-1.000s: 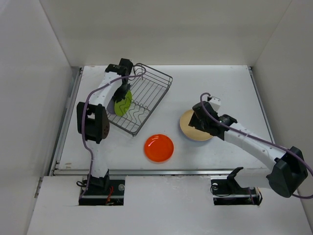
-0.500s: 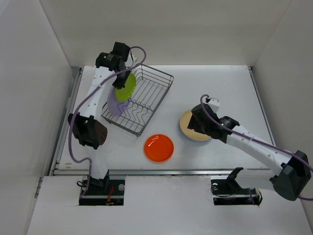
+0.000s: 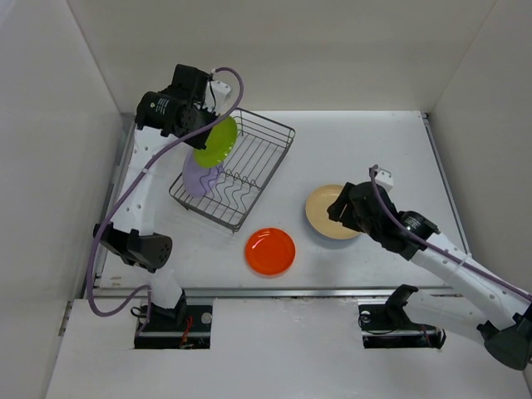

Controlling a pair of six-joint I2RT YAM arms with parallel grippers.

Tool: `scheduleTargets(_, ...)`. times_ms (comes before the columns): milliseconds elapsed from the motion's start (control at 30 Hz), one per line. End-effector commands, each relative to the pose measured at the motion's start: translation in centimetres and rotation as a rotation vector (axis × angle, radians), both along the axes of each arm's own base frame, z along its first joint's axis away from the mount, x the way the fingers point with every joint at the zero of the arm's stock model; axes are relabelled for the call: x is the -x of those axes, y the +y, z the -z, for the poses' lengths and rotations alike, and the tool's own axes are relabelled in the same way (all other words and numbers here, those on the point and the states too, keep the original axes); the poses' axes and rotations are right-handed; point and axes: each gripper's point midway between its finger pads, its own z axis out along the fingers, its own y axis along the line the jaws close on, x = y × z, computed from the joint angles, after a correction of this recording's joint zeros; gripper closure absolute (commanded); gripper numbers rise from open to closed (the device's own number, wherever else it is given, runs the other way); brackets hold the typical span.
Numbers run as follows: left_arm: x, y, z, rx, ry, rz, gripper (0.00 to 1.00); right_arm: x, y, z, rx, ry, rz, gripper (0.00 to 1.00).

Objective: Unload the plates from the dish rack

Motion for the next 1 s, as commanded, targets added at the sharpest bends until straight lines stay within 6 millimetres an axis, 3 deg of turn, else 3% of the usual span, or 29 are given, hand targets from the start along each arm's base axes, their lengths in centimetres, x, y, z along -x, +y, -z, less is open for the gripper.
scheduleTargets(0,2.9,-0.8,-2.5,0.09,-0.035,0.082,1.0,0.8,-0.4,0.0,-0.013,0.001,0.006,0.37)
scheduleTargets(67,4.2,-2.3,-2.5,0.148,-0.001,0.146,1.0,1.0,-0.6,-0.1,-0.013,0.001,0.006,0.37)
scheduleTargets(100,5.3,-4.0,-2.4,0.217,0.043,0.227,1.0,1.1,-0.7,0.1,-0.006,0.009,0.006,0.37)
scheduleTargets(233,10.4,-8.8,2.8,0.194,0.307,0.497,1.0,1.2,-1.0,0.0,-0.009,0.005,0.019,0.37)
scheduleTargets(267,11.8,-8.9,5.1,0.151,0.415,0.527,1.0,1.4,-1.1,0.1,-0.002,0.013,0.019,0.37)
scheduleTargets(367,13.8,-9.9,9.0,0.068,0.579,0.636,1.0,1.6,-1.3,0.0,-0.009,0.005,0.019,0.37)
scheduleTargets(500,14.6,-9.9,12.7,0.028,0.718,0.656,1.0,2.1,-1.8,0.4,-0.015,-0.002,0.019,0.37)
scheduleTargets(733,16.4,-12.6,17.7,-0.034,0.86,0.764,1.0,2.0,-2.2,0.8,0.001,-0.002,0.032,0.37)
scheduleTargets(900,17.3,-12.4,19.7,-0.066,0.912,0.799,1.0,1.8,-1.8,0.7,-0.003,-0.006,0.02,0.37)
scheduleTargets(967,17.3,-12.1,20.2,-0.081,0.917,0.806,0.9,1.9,-1.9,1.1,0.003,0.0,0.02,0.37)
